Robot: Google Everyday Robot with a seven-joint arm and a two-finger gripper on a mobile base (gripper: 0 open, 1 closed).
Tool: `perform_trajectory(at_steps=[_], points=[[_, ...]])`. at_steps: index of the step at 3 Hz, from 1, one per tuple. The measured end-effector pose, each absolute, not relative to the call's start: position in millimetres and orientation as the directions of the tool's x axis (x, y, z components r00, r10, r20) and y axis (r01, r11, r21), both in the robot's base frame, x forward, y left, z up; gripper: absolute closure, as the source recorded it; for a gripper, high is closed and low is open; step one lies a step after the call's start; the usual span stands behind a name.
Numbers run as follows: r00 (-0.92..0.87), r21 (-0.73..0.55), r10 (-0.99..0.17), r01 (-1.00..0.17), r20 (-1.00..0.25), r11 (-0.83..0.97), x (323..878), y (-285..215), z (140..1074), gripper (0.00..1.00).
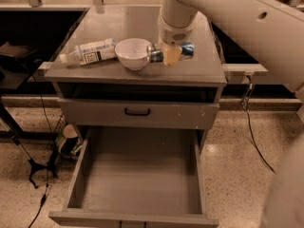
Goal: Pick redbull can from middle drawer and place on counter
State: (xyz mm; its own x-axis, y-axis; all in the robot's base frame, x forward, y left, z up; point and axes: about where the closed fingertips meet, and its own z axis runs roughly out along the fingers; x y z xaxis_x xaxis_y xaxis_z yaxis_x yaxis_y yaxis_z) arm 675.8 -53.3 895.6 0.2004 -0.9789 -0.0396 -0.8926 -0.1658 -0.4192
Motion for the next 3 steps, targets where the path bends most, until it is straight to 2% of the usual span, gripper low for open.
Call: perform_trajectory(at_steps=[1,3], points=[[0.100,-0.411,-0.994,-0.909,-0.038,-0.076,717,-60,876,1.00],[-0.050,-0.413,-0.997,-0.908,-0.051,0.066,752,-96,858,1.00]])
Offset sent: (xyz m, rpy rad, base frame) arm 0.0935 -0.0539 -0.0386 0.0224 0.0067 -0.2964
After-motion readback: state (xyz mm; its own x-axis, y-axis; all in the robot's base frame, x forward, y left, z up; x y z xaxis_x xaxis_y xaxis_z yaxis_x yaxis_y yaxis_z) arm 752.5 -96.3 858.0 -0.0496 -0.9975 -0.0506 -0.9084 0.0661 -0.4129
